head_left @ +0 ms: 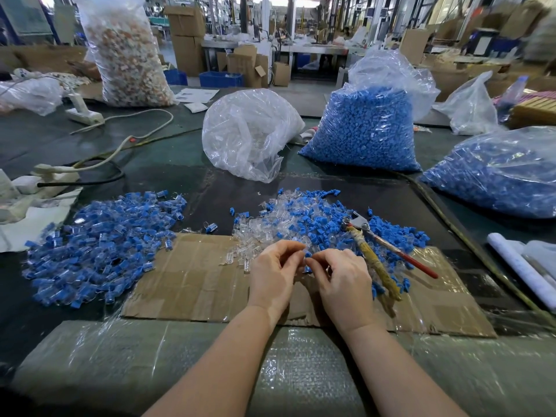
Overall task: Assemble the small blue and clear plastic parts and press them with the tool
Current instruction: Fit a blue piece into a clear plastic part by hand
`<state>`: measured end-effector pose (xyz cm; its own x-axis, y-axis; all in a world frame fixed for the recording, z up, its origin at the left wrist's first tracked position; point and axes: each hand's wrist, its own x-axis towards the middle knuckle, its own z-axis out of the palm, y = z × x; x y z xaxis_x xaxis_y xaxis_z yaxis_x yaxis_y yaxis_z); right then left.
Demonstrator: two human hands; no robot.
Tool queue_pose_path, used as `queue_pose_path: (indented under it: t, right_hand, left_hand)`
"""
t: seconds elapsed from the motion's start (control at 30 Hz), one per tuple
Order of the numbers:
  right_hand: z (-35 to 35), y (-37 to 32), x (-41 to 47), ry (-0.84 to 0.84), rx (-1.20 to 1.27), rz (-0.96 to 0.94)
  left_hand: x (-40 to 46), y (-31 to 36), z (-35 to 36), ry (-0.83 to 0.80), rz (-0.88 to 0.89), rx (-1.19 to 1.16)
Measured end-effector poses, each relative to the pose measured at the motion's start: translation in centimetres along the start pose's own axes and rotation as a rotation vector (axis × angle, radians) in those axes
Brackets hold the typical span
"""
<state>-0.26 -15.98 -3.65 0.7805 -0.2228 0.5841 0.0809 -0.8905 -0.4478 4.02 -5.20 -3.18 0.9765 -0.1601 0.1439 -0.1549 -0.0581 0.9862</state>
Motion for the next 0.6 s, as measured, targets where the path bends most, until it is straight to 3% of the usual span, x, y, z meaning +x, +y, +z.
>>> queue_pose_path:
  t: [0.3, 0.6]
  right_hand:
    - [0.0, -0.1, 0.0, 0.021, -0.019, -0.031]
    - [-1.2, -0.1, 0.8, 0.037, -0.078, -0.063]
  left_hand:
    - [0.2, -0.1, 0.0, -0.012, 0.015, 0.042]
    - [0.8, 0.8, 0.1, -0.018, -0.081, -0.051]
